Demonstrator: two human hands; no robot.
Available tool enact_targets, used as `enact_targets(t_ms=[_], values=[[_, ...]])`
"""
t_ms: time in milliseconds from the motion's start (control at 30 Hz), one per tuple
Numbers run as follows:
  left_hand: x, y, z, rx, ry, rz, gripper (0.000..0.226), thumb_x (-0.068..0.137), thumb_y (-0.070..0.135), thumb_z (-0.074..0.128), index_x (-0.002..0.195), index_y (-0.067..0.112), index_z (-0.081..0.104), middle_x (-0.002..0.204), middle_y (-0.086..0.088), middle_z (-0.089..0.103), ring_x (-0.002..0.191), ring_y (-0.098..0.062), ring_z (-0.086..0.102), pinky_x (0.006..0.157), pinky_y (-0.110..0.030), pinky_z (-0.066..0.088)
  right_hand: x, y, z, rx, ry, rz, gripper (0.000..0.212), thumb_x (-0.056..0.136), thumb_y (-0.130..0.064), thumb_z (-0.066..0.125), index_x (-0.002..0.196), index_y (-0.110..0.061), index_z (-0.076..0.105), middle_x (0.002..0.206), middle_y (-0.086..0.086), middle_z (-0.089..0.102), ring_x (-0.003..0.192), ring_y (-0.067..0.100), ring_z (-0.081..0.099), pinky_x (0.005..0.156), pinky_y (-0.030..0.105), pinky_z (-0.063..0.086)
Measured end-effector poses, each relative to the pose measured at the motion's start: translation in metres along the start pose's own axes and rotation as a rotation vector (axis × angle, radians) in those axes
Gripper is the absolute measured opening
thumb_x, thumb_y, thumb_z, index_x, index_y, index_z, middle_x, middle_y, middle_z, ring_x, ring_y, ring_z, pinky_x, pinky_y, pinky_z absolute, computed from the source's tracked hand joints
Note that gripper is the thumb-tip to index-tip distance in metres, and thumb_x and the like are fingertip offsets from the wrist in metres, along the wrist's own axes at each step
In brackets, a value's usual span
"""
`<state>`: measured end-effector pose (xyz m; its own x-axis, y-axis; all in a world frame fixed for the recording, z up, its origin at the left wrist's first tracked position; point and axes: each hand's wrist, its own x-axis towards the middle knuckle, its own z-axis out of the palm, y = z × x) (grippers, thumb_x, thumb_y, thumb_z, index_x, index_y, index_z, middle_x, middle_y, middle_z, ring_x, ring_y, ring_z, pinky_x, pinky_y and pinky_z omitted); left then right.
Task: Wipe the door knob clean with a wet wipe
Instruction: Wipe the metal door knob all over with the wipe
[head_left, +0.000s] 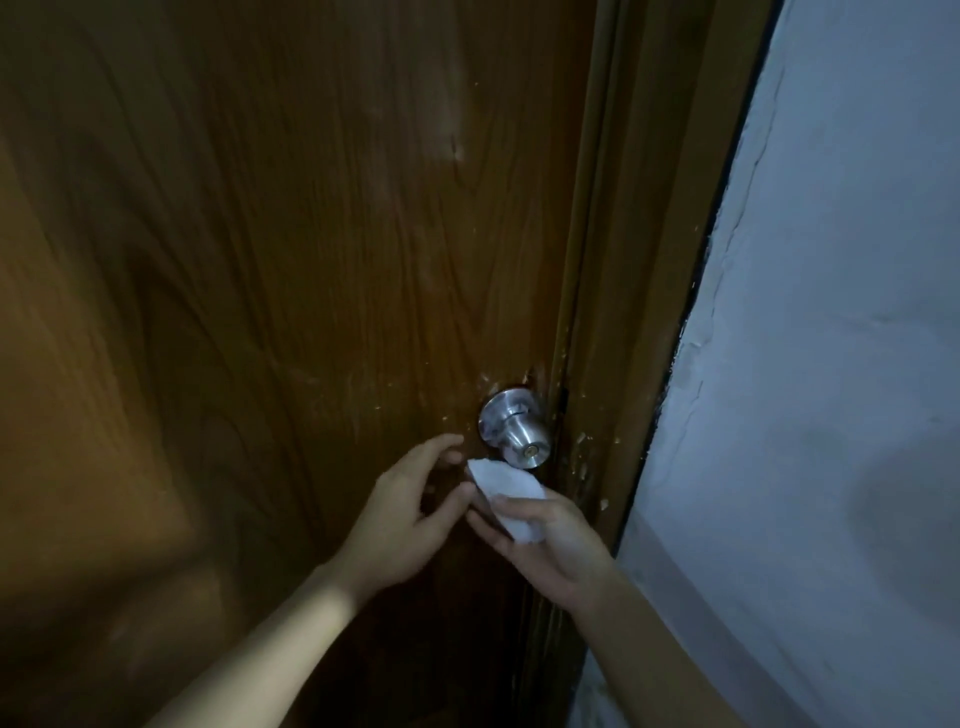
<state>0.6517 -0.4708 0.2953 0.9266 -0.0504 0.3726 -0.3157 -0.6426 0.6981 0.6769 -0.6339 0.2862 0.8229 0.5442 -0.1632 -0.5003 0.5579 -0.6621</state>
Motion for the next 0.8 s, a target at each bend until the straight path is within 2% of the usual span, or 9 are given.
enact_targets(t_ms=[100, 167, 267, 333, 367, 467, 533, 667, 800], values=[[-0.008, 0.011, 0.014, -0.588, -0.157, -0.448, 0.041, 0.086, 0.036, 0.055, 0.121, 0.015, 0.054, 0.107, -0.003, 0.068, 0.101, -0.017, 0.066, 0.089, -0.034, 0.053, -0.003, 0.012, 0.005, -0.354, 0.016, -0.044, 0.035, 0.087, -0.008, 0.054, 0.121, -0.016, 0.057, 0.116, 0.007, 0.066, 0.107, 0.02, 0.062, 0.081, 0.033, 0.048], [-0.012, 0.01, 0.023, -0.793, -0.204, -0.582, 0.035, 0.089, 0.032, 0.05, 0.114, 0.01, 0.06, 0.104, -0.007, 0.072, 0.097, -0.019, 0.069, 0.086, -0.035, 0.054, -0.005, 0.019, 0.009, -0.585, 0.043, -0.089, 0.029, 0.09, -0.015, 0.051, 0.117, -0.021, 0.059, 0.111, 0.004, 0.068, 0.105, 0.017, 0.063, 0.087, 0.033, 0.049], [-0.015, 0.008, 0.03, -0.974, -0.162, -0.676, 0.033, 0.092, 0.025, 0.047, 0.115, 0.005, 0.059, 0.103, -0.01, 0.074, 0.096, -0.02, 0.07, 0.083, -0.034, 0.053, -0.012, 0.017, 0.011, -0.769, 0.02, -0.144, 0.029, 0.091, -0.01, 0.049, 0.113, -0.024, 0.06, 0.105, 0.0, 0.07, 0.099, 0.009, 0.065, 0.086, 0.029, 0.052], [-0.012, 0.01, 0.029, -1.065, -0.093, -0.737, 0.032, 0.094, 0.021, 0.045, 0.117, 0.003, 0.057, 0.106, -0.015, 0.072, 0.096, -0.024, 0.07, 0.08, -0.034, 0.053, -0.018, 0.008, 0.01, -0.86, -0.042, -0.223, 0.033, 0.09, -0.007, 0.051, 0.111, -0.029, 0.061, 0.101, -0.011, 0.071, 0.099, 0.002, 0.063, 0.08, 0.021, 0.053], [-0.009, 0.01, 0.027, -1.1, -0.036, -0.775, 0.031, 0.094, 0.019, 0.044, 0.119, 0.002, 0.055, 0.108, -0.018, 0.07, 0.096, -0.025, 0.069, 0.079, -0.033, 0.053, -0.02, 0.004, 0.008, -0.912, -0.003, -0.31, 0.034, 0.089, -0.006, 0.052, 0.108, -0.033, 0.062, 0.098, -0.015, 0.071, 0.097, -0.002, 0.063, 0.076, 0.017, 0.053], [0.001, 0.01, 0.02, -1.021, 0.083, -0.886, 0.033, 0.093, 0.012, 0.048, 0.123, -0.001, 0.052, 0.112, -0.021, 0.066, 0.092, -0.024, 0.066, 0.079, -0.032, 0.053, -0.015, -0.009, 0.0, -1.068, 0.343, -0.749, 0.031, 0.085, -0.001, 0.056, 0.099, -0.027, 0.066, 0.097, -0.008, 0.069, 0.087, 0.002, 0.064, 0.071, 0.014, 0.051], [0.008, 0.015, 0.02, -0.933, 0.095, -0.923, 0.035, 0.091, 0.006, 0.05, 0.125, -0.002, 0.049, 0.115, -0.022, 0.063, 0.095, -0.027, 0.064, 0.083, -0.035, 0.052, -0.005, -0.019, -0.002, -1.151, 0.451, -0.901, 0.036, 0.082, 0.007, 0.055, 0.109, -0.015, 0.064, 0.106, -0.005, 0.062, 0.093, 0.001, 0.059, 0.078, 0.006, 0.046], [0.026, 0.033, 0.026, -1.002, 0.063, -0.96, 0.038, 0.092, 0.006, 0.047, 0.13, 0.0, 0.043, 0.115, -0.022, 0.06, 0.106, -0.031, 0.059, 0.086, -0.038, 0.048, 0.012, -0.024, 0.0, -1.327, 0.312, -0.796, 0.055, 0.081, 0.01, 0.051, 0.131, -0.011, 0.046, 0.127, -0.009, 0.044, 0.119, 0.002, 0.039, 0.09, -0.002, 0.03], [0.041, 0.047, 0.024, -1.219, -0.061, -0.869, 0.028, 0.095, 0.01, 0.037, 0.117, 0.002, 0.052, 0.104, -0.018, 0.064, 0.1, -0.029, 0.06, 0.088, -0.039, 0.047, 0.013, -0.02, -0.008, -1.291, 0.267, -0.794, 0.046, 0.088, 0.003, 0.047, 0.13, -0.016, 0.046, 0.127, -0.012, 0.044, 0.12, 0.002, 0.04, 0.093, 0.0, 0.03]])
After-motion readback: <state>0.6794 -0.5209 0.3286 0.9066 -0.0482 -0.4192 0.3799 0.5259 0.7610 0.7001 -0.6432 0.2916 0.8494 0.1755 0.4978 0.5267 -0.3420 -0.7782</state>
